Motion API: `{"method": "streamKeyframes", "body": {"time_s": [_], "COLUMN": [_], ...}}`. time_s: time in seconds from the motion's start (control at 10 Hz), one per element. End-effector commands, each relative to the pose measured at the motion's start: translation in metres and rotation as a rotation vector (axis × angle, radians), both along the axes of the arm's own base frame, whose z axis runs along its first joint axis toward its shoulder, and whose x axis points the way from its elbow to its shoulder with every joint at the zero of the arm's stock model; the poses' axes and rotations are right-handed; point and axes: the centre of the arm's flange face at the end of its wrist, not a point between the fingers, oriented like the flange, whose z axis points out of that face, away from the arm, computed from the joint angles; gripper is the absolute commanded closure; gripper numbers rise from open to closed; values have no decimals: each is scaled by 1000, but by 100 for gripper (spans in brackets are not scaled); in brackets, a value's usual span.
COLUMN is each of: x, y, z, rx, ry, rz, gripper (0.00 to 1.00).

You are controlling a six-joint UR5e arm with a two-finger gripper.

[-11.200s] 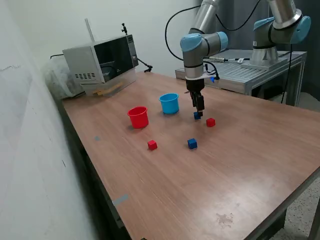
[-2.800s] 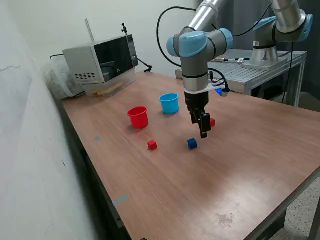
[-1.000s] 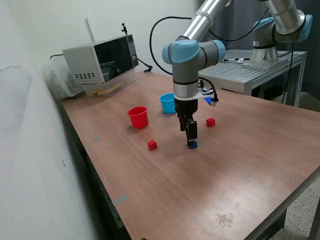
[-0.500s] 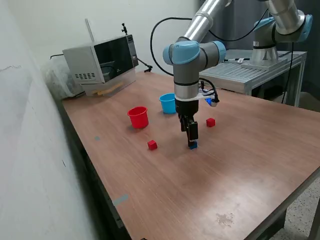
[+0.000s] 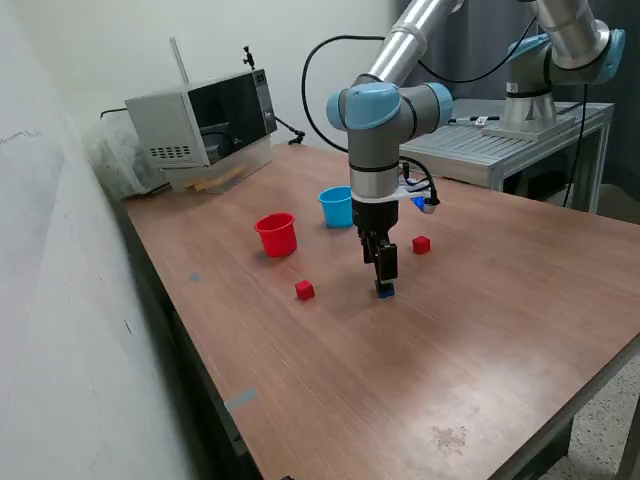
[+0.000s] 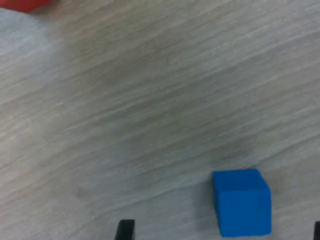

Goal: Place red objects in the red bin, and blue objects in the blue bin.

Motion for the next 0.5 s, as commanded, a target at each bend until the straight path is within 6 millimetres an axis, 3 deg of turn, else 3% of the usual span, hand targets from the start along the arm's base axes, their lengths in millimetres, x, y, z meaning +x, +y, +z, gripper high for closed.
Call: {"method": "streamKeyframes", "body": {"time_s": [0.0,0.4], "x": [1,5], "y": [0,0], "z": [-2,-6], "rx": [0,1], "ry": [-3,-9], "rz": [2,5], "gripper": [0,0]}}
